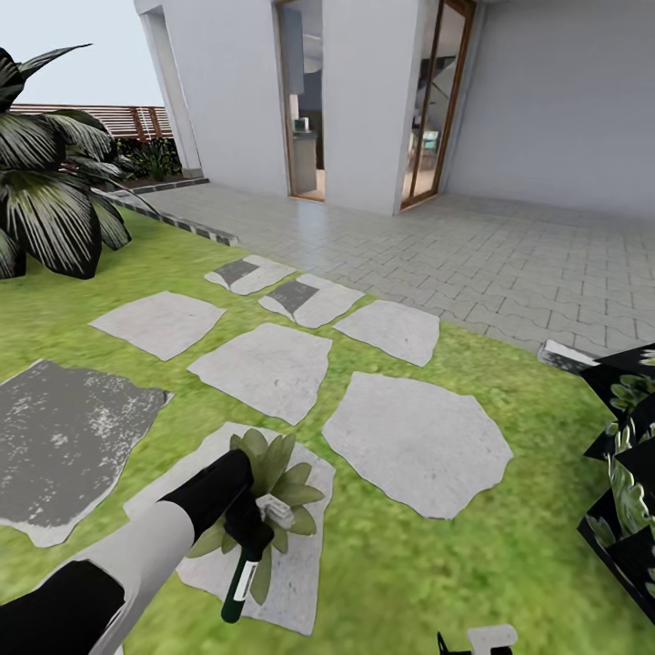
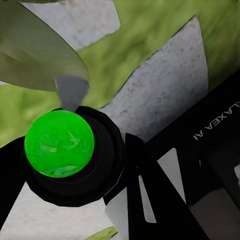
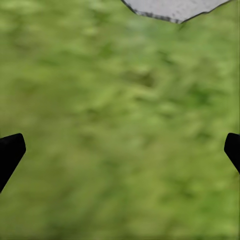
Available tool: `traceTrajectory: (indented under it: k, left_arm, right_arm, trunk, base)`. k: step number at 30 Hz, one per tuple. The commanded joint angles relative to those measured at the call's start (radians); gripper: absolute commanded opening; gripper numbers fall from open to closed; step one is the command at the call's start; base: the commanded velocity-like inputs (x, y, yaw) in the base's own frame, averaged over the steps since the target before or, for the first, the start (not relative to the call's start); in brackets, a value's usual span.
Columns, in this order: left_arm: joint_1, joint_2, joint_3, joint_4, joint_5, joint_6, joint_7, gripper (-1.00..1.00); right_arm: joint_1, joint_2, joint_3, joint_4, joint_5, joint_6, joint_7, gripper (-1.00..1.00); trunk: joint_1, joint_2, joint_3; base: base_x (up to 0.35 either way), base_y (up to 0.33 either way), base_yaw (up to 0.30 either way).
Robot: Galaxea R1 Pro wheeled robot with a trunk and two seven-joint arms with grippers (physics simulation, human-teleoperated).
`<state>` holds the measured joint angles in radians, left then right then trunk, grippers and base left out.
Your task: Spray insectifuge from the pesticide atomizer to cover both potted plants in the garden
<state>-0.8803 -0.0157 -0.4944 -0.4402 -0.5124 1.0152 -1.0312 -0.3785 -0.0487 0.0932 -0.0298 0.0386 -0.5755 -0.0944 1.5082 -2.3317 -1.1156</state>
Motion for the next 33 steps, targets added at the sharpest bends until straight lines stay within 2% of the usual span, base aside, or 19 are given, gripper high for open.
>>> traceTrajectory:
  k: [1, 11, 19, 33]
  left_arm:
    - [-0.001, 0.000, -0.001, -0.002, -0.011, 0.005, -0.010, -1.00]
    - [-0.016, -0.002, 0.002, -0.005, -0.007, 0.009, -0.012, -1.00]
    - [-0.002, 0.008, 0.002, -0.003, -0.009, 0.005, -0.011, -1.00]
    - [-0.002, 0.006, 0.003, -0.003, -0.011, 0.006, -0.009, -1.00]
  right_arm:
    - [-0.001, -0.001, 0.008, 0.001, 0.005, -0.001, -0.010, 1.00]
    - [-0.001, 0.000, 0.009, 0.000, 0.004, -0.001, -0.009, 1.00]
    - [-0.001, 0.004, 0.009, -0.001, 0.002, -0.001, -0.010, 1.00]
    - [-0.001, 0.004, 0.008, -0.001, 0.001, -0.001, -0.010, 1.00]
  trunk:
    - [0.000, 0.000, -0.001]
    - [0.000, 0.000, -0.001]
    - [0.000, 0.000, -0.002]
    - [0.000, 0.000, -0.022]
  base:
    - [0.000, 0.000, 0.000]
    - [0.000, 0.000, 0.000]
    - [0.000, 0.000, 0.000]
    - [0.000, 0.000, 0.000]
